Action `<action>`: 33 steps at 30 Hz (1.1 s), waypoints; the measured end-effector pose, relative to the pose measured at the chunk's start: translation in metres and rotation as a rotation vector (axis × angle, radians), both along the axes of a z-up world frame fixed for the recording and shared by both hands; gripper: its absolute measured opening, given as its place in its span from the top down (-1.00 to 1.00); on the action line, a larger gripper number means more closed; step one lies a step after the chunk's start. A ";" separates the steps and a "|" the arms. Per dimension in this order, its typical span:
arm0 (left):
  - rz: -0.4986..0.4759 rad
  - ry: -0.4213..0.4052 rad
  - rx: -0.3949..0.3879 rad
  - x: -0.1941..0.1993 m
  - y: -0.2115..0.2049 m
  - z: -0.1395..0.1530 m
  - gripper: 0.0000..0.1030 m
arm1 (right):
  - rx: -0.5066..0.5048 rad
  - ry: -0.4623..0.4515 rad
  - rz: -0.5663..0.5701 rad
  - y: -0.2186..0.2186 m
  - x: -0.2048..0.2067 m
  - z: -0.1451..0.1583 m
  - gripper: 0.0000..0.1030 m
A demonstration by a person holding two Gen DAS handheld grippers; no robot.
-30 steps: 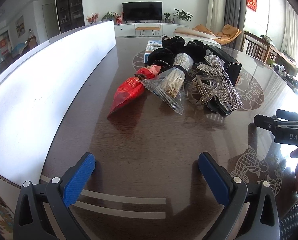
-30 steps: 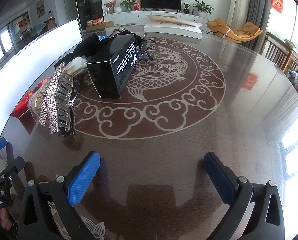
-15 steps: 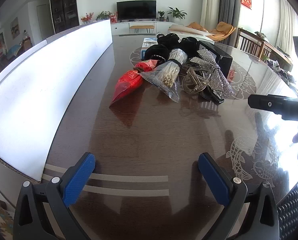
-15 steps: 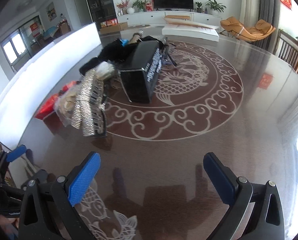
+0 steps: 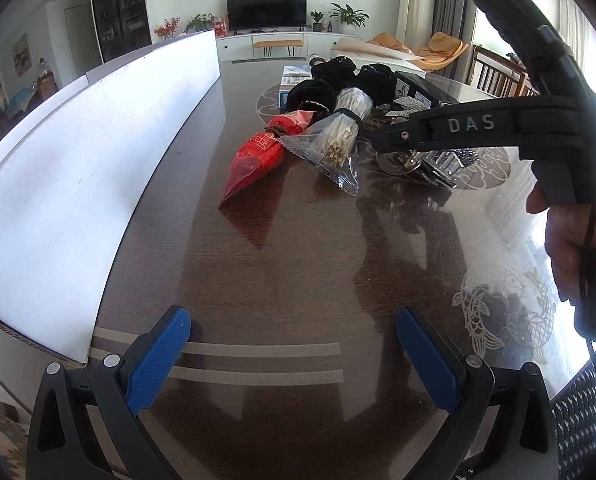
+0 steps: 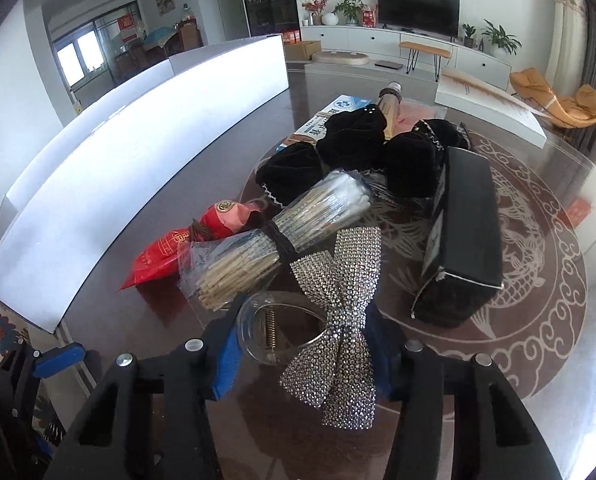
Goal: Organize objects
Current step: 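Grasp the bagged chopsticks with the left tool while the right tool grasps the rhinestone bow clip, then carry both items into the white box and open both tools to release them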
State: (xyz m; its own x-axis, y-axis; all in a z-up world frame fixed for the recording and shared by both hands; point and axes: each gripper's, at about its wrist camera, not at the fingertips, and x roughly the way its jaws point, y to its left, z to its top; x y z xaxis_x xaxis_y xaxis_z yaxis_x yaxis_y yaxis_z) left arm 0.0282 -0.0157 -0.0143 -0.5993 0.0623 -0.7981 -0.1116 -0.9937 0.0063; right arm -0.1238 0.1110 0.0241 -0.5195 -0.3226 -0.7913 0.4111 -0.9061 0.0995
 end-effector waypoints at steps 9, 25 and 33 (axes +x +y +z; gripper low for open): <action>0.026 0.136 0.032 -0.066 0.003 0.050 -1.00 | -0.073 -0.010 -0.059 0.069 0.068 0.013 -0.02; -0.124 -0.052 -0.018 -0.161 0.084 0.012 0.48 | -0.150 0.029 -0.167 0.133 0.112 0.051 -0.02; -0.193 -0.009 0.251 -0.089 0.051 0.043 0.48 | -0.127 0.022 -0.133 0.119 0.114 0.059 -0.02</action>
